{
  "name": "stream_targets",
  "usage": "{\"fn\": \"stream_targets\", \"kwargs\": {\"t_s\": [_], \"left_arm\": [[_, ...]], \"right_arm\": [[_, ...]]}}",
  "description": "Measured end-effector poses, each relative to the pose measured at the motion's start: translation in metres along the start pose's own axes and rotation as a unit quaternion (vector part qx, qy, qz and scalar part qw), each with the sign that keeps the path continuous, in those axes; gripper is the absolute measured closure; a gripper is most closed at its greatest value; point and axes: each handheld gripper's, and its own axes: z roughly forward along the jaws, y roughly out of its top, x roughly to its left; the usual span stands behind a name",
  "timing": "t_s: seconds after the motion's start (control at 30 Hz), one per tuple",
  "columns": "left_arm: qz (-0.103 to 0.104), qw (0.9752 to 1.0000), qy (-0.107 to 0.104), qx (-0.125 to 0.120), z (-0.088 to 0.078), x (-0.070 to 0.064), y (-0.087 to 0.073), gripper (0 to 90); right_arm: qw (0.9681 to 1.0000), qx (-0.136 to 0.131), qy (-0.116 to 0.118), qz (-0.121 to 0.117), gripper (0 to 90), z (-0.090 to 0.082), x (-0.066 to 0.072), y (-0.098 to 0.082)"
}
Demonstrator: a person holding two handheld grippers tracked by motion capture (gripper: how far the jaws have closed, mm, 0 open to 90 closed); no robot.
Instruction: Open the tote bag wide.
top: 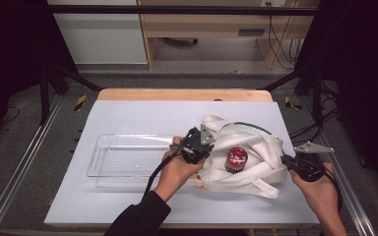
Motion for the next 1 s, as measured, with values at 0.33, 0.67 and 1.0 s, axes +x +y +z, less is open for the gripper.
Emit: {"fn": "stream_targets", "kwargs": {"t_s": [0.33, 0.67, 1.0], "left_arm": [[-0.003, 0.9999, 0.009, 0.013, -0.006, 0.015, -0.003, 89.8], [-0.009, 0.9990, 0.016, 0.042, 0.002, 0.020, -0.017, 90.0], [0.006, 0.9978, 0.017, 0.064, 0.006, 0.007, -0.021, 90.0]], "right_arm": [[0.9997, -0.018, -0.010, -0.016, 88.7, -0.020, -0.003, 0.008], [0.9998, -0.014, 0.013, 0.001, 88.8, -0.005, -0.006, -0.018], [0.9993, -0.033, 0.015, 0.005, 81.2, -0.008, -0.006, -0.021]]}}
